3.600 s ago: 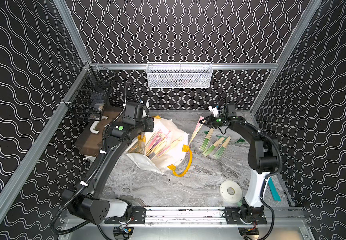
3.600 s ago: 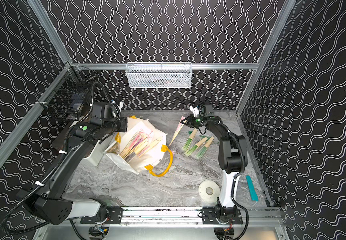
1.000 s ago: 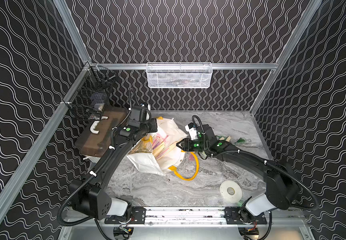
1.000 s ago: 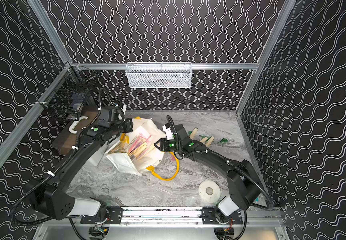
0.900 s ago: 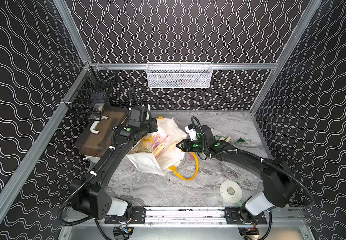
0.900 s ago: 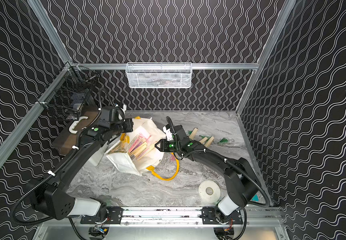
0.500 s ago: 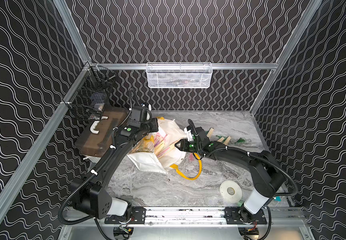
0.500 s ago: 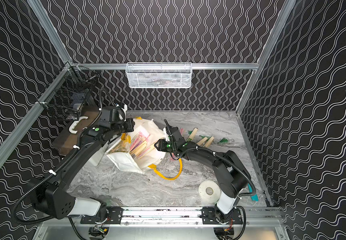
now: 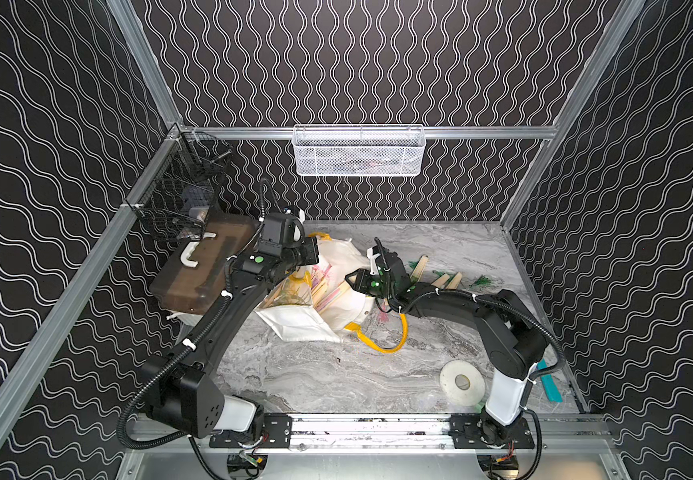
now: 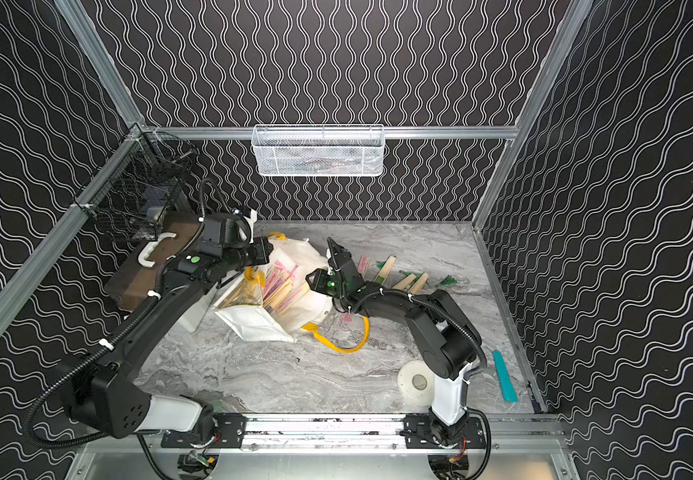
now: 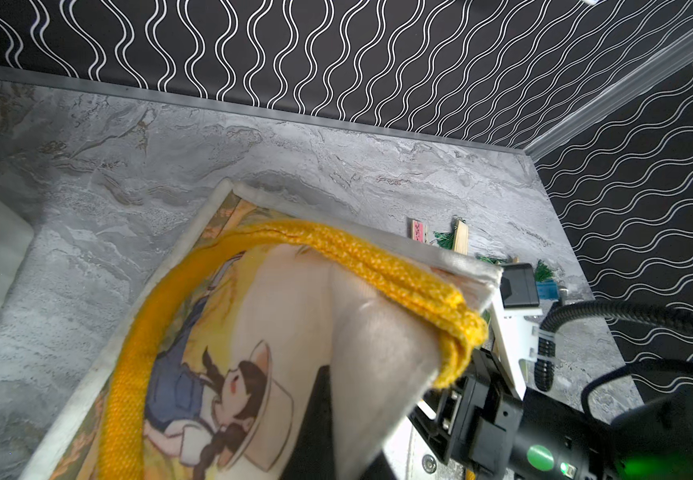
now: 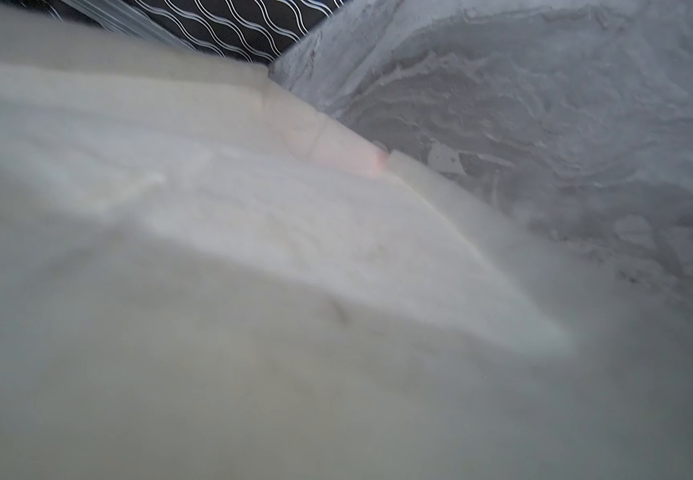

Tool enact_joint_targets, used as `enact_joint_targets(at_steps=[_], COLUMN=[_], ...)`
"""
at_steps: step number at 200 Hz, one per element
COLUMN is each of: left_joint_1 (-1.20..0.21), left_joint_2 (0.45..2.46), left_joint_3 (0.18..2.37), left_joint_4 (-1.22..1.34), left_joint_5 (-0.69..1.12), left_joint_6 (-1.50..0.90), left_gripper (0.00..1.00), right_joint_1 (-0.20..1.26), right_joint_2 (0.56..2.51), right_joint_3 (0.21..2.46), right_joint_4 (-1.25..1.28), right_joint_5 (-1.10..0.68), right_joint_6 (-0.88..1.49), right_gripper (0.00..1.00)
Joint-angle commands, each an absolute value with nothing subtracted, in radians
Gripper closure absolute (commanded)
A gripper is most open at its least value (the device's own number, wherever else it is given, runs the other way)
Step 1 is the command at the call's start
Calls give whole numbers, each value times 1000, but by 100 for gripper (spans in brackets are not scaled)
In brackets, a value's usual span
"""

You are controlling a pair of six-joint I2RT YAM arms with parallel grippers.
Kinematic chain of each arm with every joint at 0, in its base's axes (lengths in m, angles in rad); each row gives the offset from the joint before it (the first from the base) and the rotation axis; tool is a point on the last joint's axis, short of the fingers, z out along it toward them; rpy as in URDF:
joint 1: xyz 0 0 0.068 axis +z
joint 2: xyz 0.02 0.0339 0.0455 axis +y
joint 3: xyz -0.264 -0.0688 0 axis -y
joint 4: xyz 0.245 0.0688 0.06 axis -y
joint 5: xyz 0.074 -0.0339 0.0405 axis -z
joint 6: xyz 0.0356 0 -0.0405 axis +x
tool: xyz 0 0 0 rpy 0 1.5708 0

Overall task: Take out the folding fans from the tote bags
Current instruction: Pick up the folding fan from the canvas bag.

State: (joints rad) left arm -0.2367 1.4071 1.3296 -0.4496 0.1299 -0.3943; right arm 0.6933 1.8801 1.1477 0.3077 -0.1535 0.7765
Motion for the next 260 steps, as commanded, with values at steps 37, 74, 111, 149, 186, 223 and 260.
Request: enact_joint_targets(at_steps=[37, 74, 111, 149, 186, 223, 260], left_joint_1=[-236, -236, -237, -236, -237, -235, -235], left_joint_2=[1402, 1404, 1396, 1395, 1399, 1397, 1403], left_joint_3=[1328, 1328, 1321, 1324, 1337, 1338, 1353], left_joint_4=[-416, -423, -423, -425, -445, -463, -483], left_joint_5=[149, 143, 133, 132, 113, 65, 35], left_joint_6=[-411, -406, -401, -401, -392, -377, -362], left_gripper=[100, 100, 100, 100, 100, 100, 100], right_joint_1=[715, 729, 729, 728, 727, 718, 697], right_joint_2=[1955, 1970, 1973, 1970, 1947, 1835, 1694], right_joint_3=[1153, 1166, 1155, 1138, 1084, 1033, 1035], right_joint_4=[425, 448, 479, 552, 687, 741, 626], right_joint_5=[-94, -62, -54, -51, -106, -190, -249], right_joint_6=[868, 837, 842, 851, 840, 783, 691], right_gripper=[61, 75, 86, 91, 94, 98, 100])
